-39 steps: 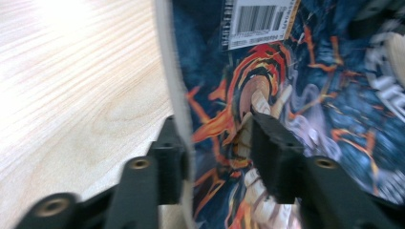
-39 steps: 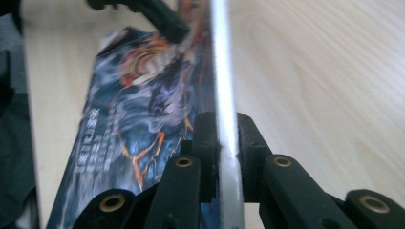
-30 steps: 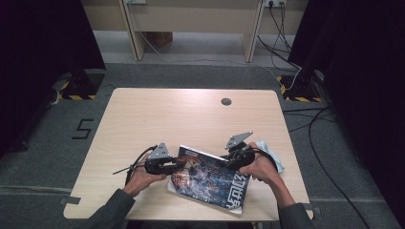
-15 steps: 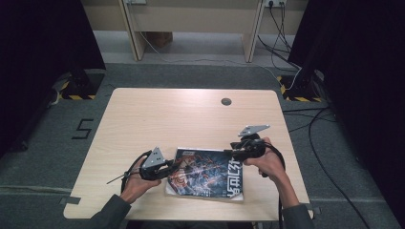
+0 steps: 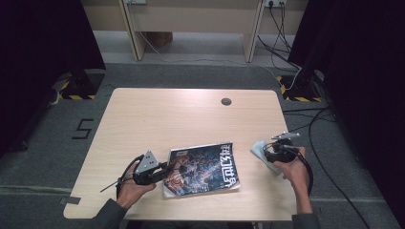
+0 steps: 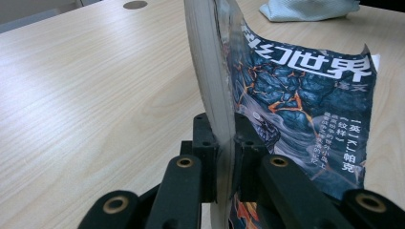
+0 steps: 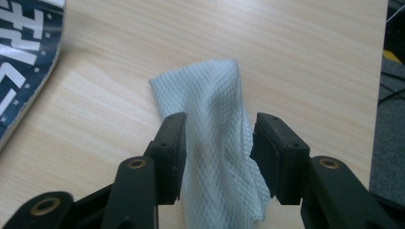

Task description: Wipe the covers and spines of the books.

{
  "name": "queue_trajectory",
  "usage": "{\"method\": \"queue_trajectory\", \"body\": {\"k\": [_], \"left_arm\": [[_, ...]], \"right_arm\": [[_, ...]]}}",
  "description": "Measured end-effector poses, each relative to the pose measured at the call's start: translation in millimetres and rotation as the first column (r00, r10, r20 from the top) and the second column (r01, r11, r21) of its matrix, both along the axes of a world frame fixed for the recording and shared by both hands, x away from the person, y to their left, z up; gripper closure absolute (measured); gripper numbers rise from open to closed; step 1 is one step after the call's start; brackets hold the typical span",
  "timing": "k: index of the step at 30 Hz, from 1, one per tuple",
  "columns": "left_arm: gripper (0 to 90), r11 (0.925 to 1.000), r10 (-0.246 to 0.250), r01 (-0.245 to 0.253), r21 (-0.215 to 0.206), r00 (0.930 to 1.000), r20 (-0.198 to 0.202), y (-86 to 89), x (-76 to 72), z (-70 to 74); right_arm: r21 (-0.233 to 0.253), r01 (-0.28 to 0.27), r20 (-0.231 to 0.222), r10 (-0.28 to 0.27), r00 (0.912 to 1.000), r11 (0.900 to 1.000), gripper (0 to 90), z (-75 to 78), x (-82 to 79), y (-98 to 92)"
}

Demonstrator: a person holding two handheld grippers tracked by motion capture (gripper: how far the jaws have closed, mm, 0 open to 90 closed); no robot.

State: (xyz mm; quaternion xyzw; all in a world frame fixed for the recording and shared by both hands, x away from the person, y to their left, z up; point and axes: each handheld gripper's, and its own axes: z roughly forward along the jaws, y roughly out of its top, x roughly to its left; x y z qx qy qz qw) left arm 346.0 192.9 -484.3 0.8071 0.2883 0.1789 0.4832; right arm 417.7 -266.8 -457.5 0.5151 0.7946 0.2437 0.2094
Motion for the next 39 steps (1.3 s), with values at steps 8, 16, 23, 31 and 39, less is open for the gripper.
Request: {"method": "queue_trajectory", "body": {"k": [8, 16, 23, 31, 39], "left_arm": [[82.1, 0.9998, -0.020, 0.020, -0.002, 0.9997, -0.013, -2.8, -4.1, -0.3], [81.9, 0.9995, -0.032, 0.032, 0.008, 0.9995, -0.003, -4.8, -9.0, -2.1], [81.9, 0.9995, -0.030, 0.030, 0.010, 0.9995, 0.000, -8.6, -7.9, -4.9], [81.8, 0.9992, -0.037, 0.037, 0.017, 0.9992, 0.016, -13.5, -9.6, -5.9], [81.7, 0.9986, -0.042, 0.041, 0.032, 0.9983, 0.040, -17.7, -12.3, -5.0]], "right_arm": [[-0.028, -0.005, -0.055, 0.004, 0.9985, 1.000, 56.7, -17.4, 9.5, 3.5], [0.000, -0.050, -0.073, 0.050, 0.9961, 0.999, 77.3, -27.2, 12.9, 4.4], [0.058, -0.074, 0.039, 0.072, 0.9967, 0.996, 78.5, -0.1, 7.5, 12.5], [0.158, -0.261, 0.136, 0.240, 0.9612, 0.952, 78.5, 30.9, 7.2, 79.2], [0.161, -0.354, 0.108, 0.340, 0.9341, 0.921, 78.4, 26.4, 15.2, 132.0]]}}
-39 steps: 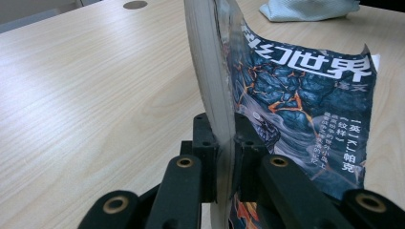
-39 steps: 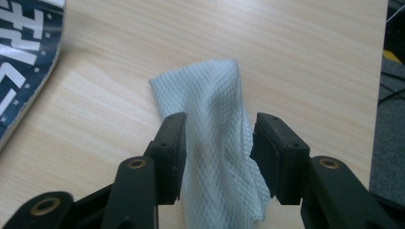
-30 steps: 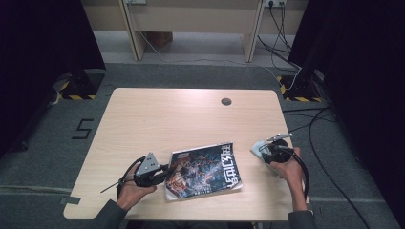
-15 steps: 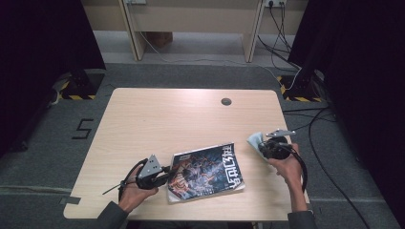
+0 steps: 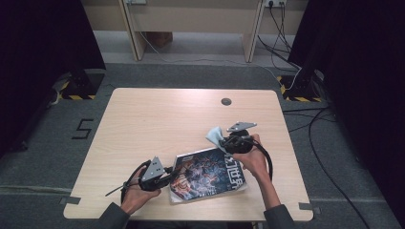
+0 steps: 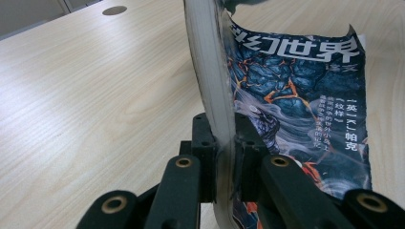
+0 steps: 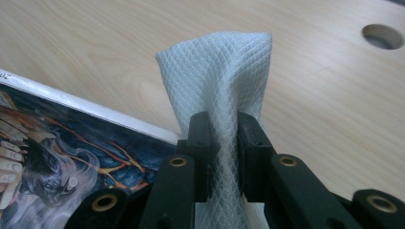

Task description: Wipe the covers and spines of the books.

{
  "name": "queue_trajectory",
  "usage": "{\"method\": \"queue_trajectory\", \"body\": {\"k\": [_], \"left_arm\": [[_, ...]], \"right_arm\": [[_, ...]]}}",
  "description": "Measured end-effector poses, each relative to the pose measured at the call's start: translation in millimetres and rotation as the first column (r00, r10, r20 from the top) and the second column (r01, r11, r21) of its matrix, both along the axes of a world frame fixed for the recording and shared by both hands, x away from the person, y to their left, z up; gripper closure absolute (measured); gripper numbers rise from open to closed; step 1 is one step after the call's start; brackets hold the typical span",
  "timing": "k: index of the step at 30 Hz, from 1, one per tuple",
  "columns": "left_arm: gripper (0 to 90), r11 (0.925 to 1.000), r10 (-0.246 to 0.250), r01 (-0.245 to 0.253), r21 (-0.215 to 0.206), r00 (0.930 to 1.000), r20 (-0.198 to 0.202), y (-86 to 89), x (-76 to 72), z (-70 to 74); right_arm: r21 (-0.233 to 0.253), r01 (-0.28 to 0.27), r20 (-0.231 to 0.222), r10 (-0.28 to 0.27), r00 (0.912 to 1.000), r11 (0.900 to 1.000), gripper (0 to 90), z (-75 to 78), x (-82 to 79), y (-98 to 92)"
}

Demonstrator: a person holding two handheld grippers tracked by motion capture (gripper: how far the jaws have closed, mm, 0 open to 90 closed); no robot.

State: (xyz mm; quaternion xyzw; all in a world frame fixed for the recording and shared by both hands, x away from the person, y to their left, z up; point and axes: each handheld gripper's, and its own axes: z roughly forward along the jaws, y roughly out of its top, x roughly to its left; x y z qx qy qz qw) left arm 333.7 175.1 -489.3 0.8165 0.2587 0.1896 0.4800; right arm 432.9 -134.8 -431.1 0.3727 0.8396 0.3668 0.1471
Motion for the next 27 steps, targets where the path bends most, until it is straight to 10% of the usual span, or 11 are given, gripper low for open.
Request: {"method": "queue_trajectory", "body": {"k": [12, 20, 27], "left_arm": [[81.1, 0.9998, 0.000, 0.000, 0.020, 0.9999, 0.013, -2.8, 0.2, 0.0], [80.6, 0.9996, 0.001, -0.002, 0.027, 0.9998, 0.019, -2.5, 0.9, -1.3], [80.2, 0.9995, 0.001, -0.002, 0.033, 0.9997, 0.026, -3.6, 0.9, -1.1]], "right_arm": [[0.054, -0.061, -0.022, 0.062, 0.9978, 0.997, 78.0, -3.8, -4.9, 21.2], [0.092, -0.197, 0.021, 0.196, 0.9805, 0.976, 77.8, 14.7, -27.5, 61.2], [0.112, -0.166, -0.007, 0.168, 0.9858, 0.980, 77.5, 12.5, -23.4, 55.4]]}}
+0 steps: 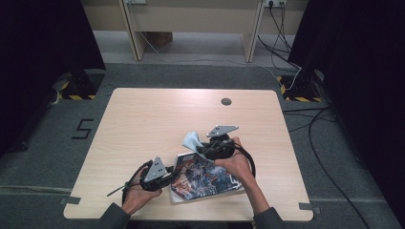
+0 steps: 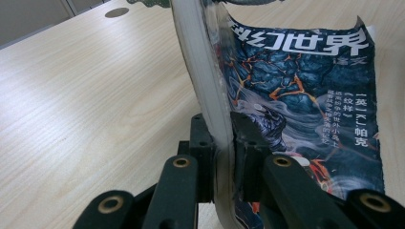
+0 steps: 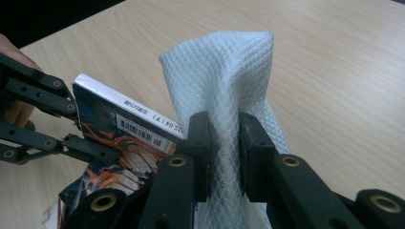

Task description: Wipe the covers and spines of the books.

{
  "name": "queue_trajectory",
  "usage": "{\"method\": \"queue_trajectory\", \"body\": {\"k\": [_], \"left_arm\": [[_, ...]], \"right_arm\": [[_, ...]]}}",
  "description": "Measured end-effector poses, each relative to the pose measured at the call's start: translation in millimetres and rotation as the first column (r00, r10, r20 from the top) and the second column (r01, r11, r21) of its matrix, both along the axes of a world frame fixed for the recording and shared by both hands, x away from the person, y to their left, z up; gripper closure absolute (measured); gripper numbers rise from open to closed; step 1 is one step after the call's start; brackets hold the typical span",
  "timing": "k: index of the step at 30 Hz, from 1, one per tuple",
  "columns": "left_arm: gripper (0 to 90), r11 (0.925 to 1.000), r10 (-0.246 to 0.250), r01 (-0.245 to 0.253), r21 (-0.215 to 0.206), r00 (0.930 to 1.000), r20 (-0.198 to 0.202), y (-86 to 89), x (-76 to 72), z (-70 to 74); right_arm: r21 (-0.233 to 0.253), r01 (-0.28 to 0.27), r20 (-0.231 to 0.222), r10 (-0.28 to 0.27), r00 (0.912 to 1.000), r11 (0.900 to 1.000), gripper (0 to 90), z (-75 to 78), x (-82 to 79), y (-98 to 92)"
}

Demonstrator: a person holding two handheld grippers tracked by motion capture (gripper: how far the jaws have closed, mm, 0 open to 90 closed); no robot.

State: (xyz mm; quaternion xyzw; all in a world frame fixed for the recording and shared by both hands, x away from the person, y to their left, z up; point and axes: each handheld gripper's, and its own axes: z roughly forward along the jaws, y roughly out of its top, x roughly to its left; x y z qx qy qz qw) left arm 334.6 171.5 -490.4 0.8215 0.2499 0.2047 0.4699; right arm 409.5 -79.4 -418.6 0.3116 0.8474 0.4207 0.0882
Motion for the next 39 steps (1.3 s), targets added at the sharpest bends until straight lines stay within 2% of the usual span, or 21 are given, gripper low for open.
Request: {"method": "queue_trajectory", "body": {"k": [2, 3, 5, 7, 14, 18, 24, 26, 31, 36, 39], "left_arm": [[80.2, 1.0000, 0.001, -0.001, -0.004, 1.0000, -0.004, 0.0, 1.1, -0.4], [80.2, 1.0000, 0.002, -0.002, -0.005, 1.0000, -0.004, -0.1, 1.2, -0.4], [80.2, 1.0000, 0.002, -0.002, -0.004, 1.0000, 0.000, -0.7, 0.6, -0.4], [80.3, 1.0000, 0.004, -0.004, -0.006, 1.0000, -0.004, -0.9, 1.4, -0.5], [79.9, 1.0000, 0.008, -0.008, 0.003, 0.9999, 0.007, -2.6, 1.2, -0.5], [79.6, 1.0000, 0.000, 0.000, 0.002, 0.9999, 0.012, -2.2, 1.5, -0.6], [79.3, 0.9999, -0.007, 0.007, 0.013, 0.9996, 0.027, -3.3, 0.2, 1.2], [79.3, 0.9999, -0.009, 0.009, 0.013, 0.9992, 0.039, -4.2, -1.1, 1.8], [79.3, 0.9997, -0.010, 0.009, 0.022, 0.9989, 0.045, -5.9, -1.8, 2.3], [79.1, 0.9997, -0.009, 0.008, 0.025, 0.9989, 0.045, -5.9, -1.9, 1.0], [79.0, 0.9995, -0.012, 0.010, 0.029, 0.9986, 0.052, -6.8, -2.4, 1.4]], "right_arm": [[-0.003, 0.000, 0.005, 0.000, 1.0000, 1.000, 77.5, 0.4, -1.3, 1.0], [-0.020, -0.010, 0.021, 0.011, 0.9997, 1.000, 77.4, 2.6, -3.4, 4.4], [0.009, -0.039, 0.016, 0.039, 0.9991, 0.999, 77.3, 5.5, -7.5, 10.7], [0.000, -0.067, 0.034, 0.067, 0.9972, 0.998, 77.1, 10.6, -14.7, 20.8], [0.025, -0.132, 0.051, 0.130, 0.9902, 0.991, 76.9, 21.6, -25.8, 43.8], [0.016, -0.127, 0.055, 0.126, 0.9906, 0.992, 76.9, 22.0, -26.6, 44.9], [0.021, -0.086, 0.008, 0.086, 0.9963, 0.996, 76.1, 18.4, -16.4, 30.1], [0.047, -0.073, 0.005, 0.073, 0.9973, 0.996, 75.9, 20.5, -15.7, 29.8], [0.071, -0.096, 0.027, 0.094, 0.9952, 0.993, 76.6, 25.2, -18.9, 38.2], [0.062, -0.102, 0.043, 0.100, 0.9941, 0.993, 77.2, 22.5, -19.4, 43.3], [0.057, -0.096, 0.033, 0.094, 0.9950, 0.994, 77.5, 22.3, -19.2, 41.1]]}}
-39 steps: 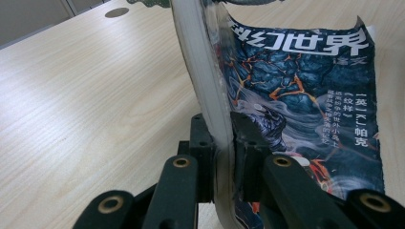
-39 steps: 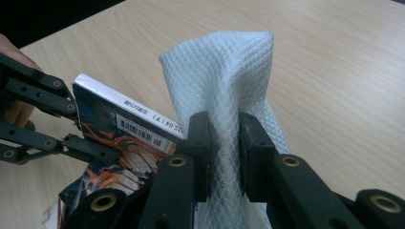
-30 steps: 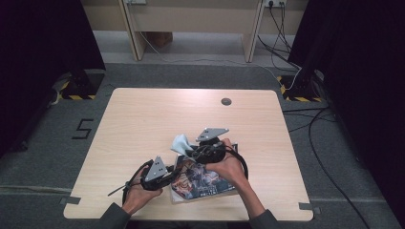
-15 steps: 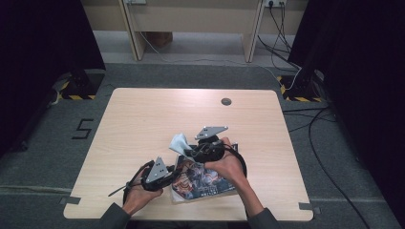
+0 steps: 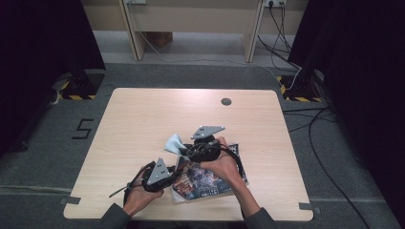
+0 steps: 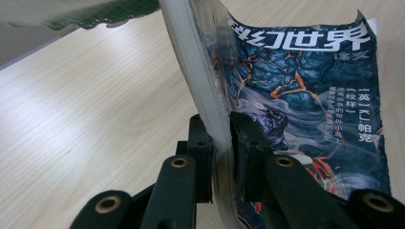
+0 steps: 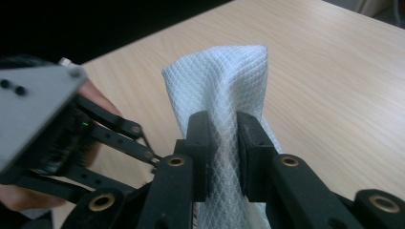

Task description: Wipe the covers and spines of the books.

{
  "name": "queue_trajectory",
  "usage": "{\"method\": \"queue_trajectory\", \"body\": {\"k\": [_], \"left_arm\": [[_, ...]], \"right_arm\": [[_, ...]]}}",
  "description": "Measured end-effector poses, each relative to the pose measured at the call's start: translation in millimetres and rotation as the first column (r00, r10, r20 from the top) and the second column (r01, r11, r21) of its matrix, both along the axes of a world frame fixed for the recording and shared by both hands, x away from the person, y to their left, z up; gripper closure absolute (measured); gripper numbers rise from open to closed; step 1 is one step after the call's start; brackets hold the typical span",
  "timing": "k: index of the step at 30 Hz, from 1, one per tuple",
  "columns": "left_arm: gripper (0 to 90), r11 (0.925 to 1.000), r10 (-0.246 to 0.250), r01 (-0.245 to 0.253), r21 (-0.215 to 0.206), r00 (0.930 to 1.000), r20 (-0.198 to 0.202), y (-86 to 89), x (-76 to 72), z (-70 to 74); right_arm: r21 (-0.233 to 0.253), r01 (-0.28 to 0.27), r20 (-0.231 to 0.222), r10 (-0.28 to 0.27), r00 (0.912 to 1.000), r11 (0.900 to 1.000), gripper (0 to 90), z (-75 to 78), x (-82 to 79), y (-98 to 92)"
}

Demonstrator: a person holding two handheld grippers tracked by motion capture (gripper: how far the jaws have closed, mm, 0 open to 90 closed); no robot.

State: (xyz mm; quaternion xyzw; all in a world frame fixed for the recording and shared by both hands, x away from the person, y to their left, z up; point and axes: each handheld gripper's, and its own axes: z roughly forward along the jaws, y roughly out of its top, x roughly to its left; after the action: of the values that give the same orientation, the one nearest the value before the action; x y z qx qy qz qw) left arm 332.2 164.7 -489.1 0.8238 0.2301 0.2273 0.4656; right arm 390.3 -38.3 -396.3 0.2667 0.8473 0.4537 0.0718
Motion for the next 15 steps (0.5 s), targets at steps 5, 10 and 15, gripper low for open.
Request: {"method": "queue_trajectory", "body": {"k": [5, 10, 15], "left_arm": [[78.9, 0.9999, -0.004, 0.004, 0.013, 0.9999, 0.013, -0.8, -0.6, 1.2], [79.3, 0.9999, -0.003, 0.003, 0.015, 0.9999, 0.015, -1.7, -1.7, 1.6], [79.3, 0.9999, -0.001, 0.001, 0.012, 0.9999, 0.011, -2.4, -2.6, 1.3]], "right_arm": [[-0.026, 0.047, -0.001, -0.047, 0.9989, 0.999, 77.7, -3.8, 6.2, -8.7], [0.001, -0.003, 0.013, 0.002, 0.9999, 1.000, 77.7, 3.6, -5.8, 3.9], [-0.017, -0.012, 0.036, 0.012, 0.9993, 1.000, 77.8, 5.6, -10.5, 7.6]]}}
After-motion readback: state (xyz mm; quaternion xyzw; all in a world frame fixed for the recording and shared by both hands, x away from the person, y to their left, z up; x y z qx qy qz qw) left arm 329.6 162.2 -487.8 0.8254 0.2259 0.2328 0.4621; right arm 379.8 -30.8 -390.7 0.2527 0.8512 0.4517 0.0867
